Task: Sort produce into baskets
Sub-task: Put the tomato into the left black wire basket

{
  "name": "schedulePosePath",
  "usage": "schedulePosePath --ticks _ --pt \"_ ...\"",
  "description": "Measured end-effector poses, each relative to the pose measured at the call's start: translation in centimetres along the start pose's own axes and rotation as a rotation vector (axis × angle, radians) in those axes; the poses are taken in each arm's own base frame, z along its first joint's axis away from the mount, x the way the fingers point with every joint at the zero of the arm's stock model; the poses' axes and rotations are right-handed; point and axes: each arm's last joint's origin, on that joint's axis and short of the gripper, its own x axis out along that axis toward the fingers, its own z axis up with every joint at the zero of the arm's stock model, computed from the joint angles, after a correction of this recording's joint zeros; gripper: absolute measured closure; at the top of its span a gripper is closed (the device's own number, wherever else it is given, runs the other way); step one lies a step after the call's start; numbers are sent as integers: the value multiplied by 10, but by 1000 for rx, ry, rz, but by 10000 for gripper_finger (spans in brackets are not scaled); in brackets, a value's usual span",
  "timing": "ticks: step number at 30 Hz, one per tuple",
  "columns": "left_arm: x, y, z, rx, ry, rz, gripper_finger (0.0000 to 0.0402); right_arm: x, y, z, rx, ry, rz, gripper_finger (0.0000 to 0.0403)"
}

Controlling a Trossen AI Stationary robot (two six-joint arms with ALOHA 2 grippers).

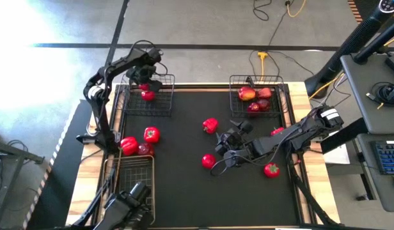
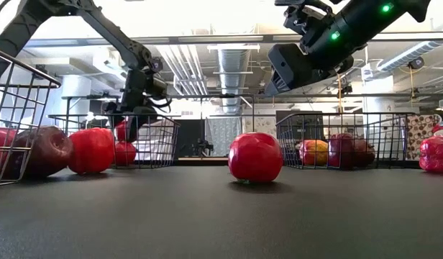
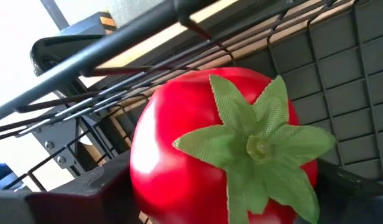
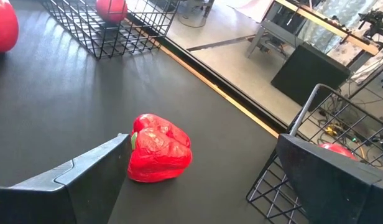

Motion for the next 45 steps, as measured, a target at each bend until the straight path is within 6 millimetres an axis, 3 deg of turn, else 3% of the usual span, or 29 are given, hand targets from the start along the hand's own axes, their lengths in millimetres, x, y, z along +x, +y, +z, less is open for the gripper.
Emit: schedulePosePath --ticks 6,16,22,28,34,39,45 --pt "0 0 0 -2 3 -4 80 0 0 0 -3 0 0 9" --pt "-4 0 -4 13 17 -6 77 0 0 -1 -4 0 0 9" --pt "-20 0 -14 4 -5 -7 77 0 0 -1 -5 0 -1 9" --pt "-47 -12 -27 37 -86 -16 77 0 0 0 -4 0 0 9" --pt "-85 -40 -54 134 -211 -86 77 0 0 0 -4 0 0 9" --pt "-116 -80 -84 286 -383 -138 77 0 0 0 -12 -5 -7 9" --pt "-127 -137 -131 496 -581 -240 77 0 0 0 -12 -6 -6 9"
